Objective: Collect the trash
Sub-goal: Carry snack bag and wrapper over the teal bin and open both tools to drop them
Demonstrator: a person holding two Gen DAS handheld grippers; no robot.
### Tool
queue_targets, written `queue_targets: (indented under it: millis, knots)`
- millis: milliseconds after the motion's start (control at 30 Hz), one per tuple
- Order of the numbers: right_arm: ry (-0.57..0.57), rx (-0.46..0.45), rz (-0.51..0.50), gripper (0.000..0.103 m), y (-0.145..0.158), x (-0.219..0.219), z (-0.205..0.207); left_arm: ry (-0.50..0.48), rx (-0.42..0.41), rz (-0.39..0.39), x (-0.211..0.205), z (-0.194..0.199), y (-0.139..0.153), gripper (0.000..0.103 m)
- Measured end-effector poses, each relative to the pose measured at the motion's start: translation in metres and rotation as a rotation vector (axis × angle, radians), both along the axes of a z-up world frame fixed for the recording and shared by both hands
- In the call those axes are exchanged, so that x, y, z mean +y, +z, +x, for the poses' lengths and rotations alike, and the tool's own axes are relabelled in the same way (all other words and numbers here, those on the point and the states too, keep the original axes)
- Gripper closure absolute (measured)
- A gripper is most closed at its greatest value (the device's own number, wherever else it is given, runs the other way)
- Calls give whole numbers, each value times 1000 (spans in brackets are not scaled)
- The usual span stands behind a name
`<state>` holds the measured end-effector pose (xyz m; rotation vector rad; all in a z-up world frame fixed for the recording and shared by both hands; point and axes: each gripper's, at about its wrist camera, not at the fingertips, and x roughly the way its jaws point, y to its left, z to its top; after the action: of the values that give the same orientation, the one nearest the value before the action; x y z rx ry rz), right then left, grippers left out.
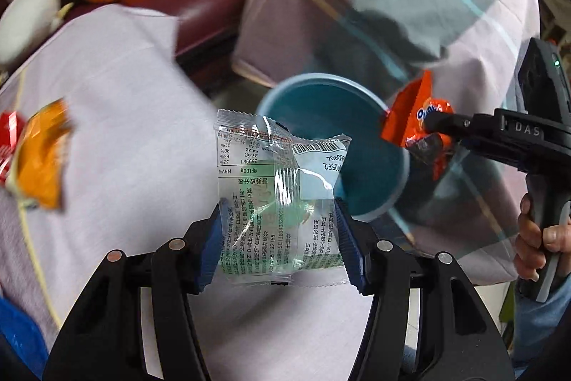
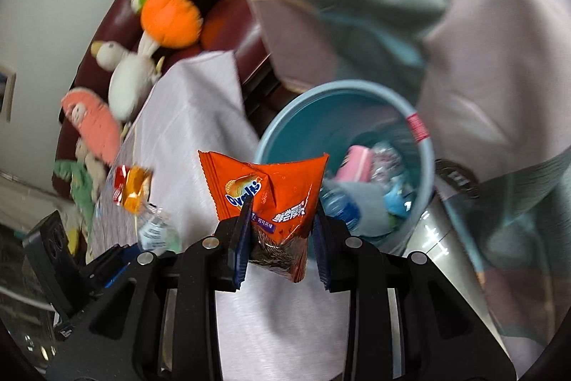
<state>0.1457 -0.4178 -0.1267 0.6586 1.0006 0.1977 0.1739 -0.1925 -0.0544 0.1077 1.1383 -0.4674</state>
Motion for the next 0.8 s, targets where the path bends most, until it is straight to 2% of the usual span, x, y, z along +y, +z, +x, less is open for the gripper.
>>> queue_targets:
  millis: [367, 700, 800]
  knots:
    - [-44, 24, -14, 73, -17, -43, 10, -59, 54, 14, -59, 25, -28, 45]
    - [-54, 45, -18, 72, -26, -55, 23, -87, 103, 25, -82, 39, -51, 43]
    - [-62, 56, -19, 72, -30, -57, 26, -95, 129, 25, -88, 41, -59, 39]
